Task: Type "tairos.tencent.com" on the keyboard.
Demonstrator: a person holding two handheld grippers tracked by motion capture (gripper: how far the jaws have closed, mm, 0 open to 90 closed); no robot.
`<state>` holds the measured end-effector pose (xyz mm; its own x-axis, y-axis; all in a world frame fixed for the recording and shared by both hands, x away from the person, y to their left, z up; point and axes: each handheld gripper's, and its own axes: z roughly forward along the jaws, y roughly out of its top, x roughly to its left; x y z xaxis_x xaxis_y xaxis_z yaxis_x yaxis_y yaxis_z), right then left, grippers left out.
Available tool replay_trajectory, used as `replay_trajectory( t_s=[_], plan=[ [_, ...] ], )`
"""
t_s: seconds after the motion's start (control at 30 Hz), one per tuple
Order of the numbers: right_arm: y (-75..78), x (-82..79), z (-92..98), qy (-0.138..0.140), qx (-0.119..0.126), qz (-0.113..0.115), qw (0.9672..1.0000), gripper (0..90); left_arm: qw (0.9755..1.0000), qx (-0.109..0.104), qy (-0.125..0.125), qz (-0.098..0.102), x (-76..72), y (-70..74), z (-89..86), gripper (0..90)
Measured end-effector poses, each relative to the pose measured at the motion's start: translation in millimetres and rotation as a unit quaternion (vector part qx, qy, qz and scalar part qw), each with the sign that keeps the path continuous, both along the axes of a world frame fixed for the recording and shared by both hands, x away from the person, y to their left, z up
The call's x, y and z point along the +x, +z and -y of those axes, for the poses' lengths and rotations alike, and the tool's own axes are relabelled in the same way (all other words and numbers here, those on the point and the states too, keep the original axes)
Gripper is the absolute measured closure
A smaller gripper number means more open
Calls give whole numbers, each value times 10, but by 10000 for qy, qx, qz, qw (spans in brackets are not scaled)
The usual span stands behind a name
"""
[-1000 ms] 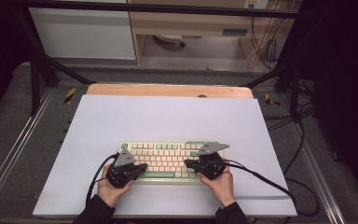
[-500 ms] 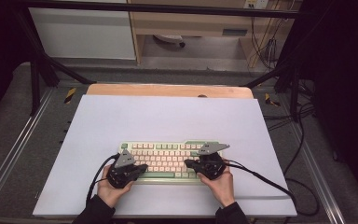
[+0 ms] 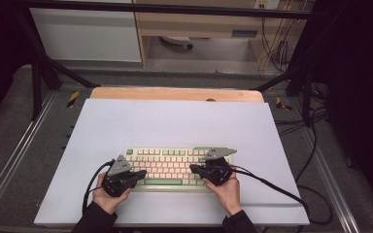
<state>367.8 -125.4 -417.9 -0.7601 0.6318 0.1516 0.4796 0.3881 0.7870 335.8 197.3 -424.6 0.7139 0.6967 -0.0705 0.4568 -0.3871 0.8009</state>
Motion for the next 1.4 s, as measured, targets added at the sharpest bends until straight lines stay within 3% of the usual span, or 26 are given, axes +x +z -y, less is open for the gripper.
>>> replay_trajectory(
  t_s=[0.23,0.63,1.4],
  plan=[
    [22,57,-137,-30,-71,55,10000,900,10000,-31,58,-16,10,0,-58,900],
    [-65,194,-354,-151,-140,-68,9998,900,10000,-47,52,-24,12,-5,-78,899],
    [-139,238,-387,-177,-280,-160,9993,900,10000,-60,64,-22,11,-2,-80,899]
  ],
)
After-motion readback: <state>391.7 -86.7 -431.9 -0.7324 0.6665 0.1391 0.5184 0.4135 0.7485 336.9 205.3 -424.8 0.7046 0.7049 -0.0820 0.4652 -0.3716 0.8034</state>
